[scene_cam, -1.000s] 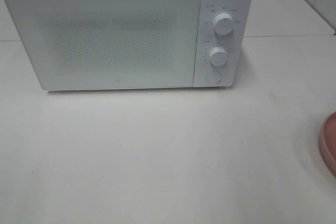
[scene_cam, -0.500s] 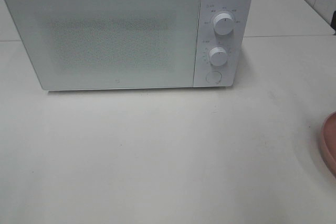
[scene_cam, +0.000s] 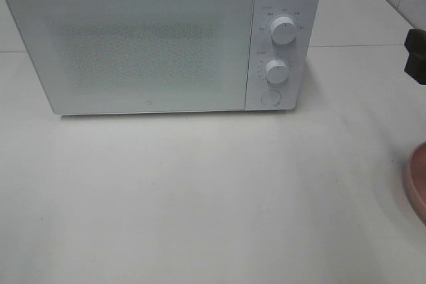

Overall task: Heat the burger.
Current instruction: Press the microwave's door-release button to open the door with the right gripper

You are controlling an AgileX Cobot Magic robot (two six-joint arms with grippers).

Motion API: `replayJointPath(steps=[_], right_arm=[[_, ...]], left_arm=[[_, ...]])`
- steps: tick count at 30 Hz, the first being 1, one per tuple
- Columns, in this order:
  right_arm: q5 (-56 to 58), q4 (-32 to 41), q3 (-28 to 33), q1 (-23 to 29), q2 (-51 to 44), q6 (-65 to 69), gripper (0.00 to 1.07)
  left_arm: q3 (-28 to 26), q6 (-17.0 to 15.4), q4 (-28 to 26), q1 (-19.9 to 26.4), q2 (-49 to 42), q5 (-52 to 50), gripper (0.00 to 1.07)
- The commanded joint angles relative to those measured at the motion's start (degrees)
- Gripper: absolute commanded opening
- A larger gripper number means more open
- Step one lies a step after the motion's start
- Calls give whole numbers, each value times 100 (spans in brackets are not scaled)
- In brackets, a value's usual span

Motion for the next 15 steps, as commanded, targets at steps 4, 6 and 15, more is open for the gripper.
replayJointPath(steps=[4,6,15], right_arm=[[-934,882,109,602,275,-859,76],[-1261,1335,160,1054,504,-1100,76],[-2343,2303,160,2200,1318,-1438,76]], left_arm=[[6,6,-29,0,-92,-86,100],[6,6,-29,0,-92,-86,100],[6,6,-29,0,-92,-86,100]])
